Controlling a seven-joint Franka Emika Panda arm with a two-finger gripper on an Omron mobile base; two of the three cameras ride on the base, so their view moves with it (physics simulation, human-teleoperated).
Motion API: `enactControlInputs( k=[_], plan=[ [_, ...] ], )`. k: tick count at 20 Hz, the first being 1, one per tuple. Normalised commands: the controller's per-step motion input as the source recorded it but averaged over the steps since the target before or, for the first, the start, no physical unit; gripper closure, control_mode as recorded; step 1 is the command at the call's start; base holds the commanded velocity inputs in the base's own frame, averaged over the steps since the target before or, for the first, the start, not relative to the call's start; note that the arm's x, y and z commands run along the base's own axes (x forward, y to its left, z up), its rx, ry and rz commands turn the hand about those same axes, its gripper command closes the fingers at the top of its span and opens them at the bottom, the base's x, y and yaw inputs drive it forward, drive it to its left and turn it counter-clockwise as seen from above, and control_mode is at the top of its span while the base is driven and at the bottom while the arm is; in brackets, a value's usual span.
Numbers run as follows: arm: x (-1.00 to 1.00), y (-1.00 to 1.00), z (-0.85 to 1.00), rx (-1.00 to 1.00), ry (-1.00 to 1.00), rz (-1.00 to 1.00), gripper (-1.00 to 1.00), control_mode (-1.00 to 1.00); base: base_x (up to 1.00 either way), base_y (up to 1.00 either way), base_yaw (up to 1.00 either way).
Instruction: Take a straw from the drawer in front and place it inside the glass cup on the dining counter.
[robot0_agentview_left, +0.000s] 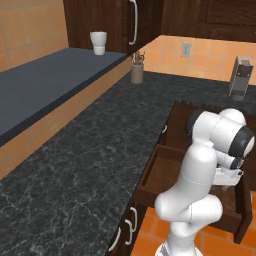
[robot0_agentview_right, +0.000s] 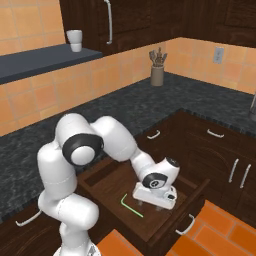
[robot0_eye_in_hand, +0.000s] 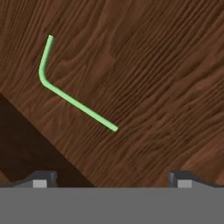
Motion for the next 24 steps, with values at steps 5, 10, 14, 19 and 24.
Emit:
enactControlInputs(
  k=[5, 10, 14, 19, 24],
  plan=[
    [0.54, 0.54, -0.03, -0.01, 0.01, -0.03, -1.0, -1.0, 0.0, 0.0, 0.0],
    [0.45, 0.45, -0.23, -0.08, 0.0, 0.0, -1.0, -1.0, 0.0, 0.0, 0.0],
    [0.23, 0.4, -0.29, -0.11, 0.0, 0.0, -1.0, -1.0, 0.0, 0.0, 0.0],
    [0.01, 0.3, -0.19, -0.06, 0.0, 0.0, -1.0, -1.0, 0.0, 0.0, 0.0],
    [0.0, 0.25, -0.2, -0.05, 0.0, 0.0, -1.0, -1.0, 0.0, 0.0, 0.0]
  ],
)
